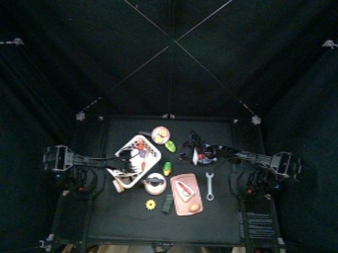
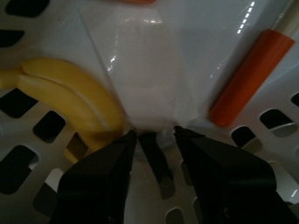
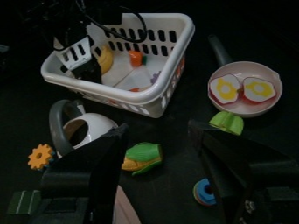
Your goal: Grab cleaver
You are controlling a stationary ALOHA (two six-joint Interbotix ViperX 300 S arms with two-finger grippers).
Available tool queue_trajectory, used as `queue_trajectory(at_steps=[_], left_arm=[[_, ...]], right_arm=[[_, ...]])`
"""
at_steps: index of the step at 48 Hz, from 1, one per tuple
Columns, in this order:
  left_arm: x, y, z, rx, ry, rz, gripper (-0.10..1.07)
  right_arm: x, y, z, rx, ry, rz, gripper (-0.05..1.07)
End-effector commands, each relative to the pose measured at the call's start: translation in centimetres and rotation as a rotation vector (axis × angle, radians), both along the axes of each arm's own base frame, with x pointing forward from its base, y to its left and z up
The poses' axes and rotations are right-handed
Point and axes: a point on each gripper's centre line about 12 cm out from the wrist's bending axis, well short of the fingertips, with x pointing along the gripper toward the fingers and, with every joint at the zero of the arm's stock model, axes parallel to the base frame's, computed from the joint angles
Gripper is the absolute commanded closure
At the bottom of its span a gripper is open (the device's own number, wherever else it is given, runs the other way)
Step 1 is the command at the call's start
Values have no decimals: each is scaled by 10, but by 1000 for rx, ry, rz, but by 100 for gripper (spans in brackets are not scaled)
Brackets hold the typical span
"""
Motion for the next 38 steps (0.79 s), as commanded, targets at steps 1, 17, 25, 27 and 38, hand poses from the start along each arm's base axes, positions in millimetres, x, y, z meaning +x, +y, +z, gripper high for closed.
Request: queue_trajectory(at_steps=[1,17,25,27,38], left_arm=[[5,3,2,18,-12,-6,18],[4,3,-4,15,11,-11,19],[4,3,-4,15,10,-13,26],[4,3,-4,15,10,-13,28],[5,3,2,19,-12,-9,38]], right_arm=[[0,-2,11,-12,-29,-5,12],[0,-3,10,-12,-27,-6,12],[0,-3,10,-10,-27,-7,12],[0,-3,9,-10,-26,-7,12],[0,-3,10,-12,-27,-6,12]])
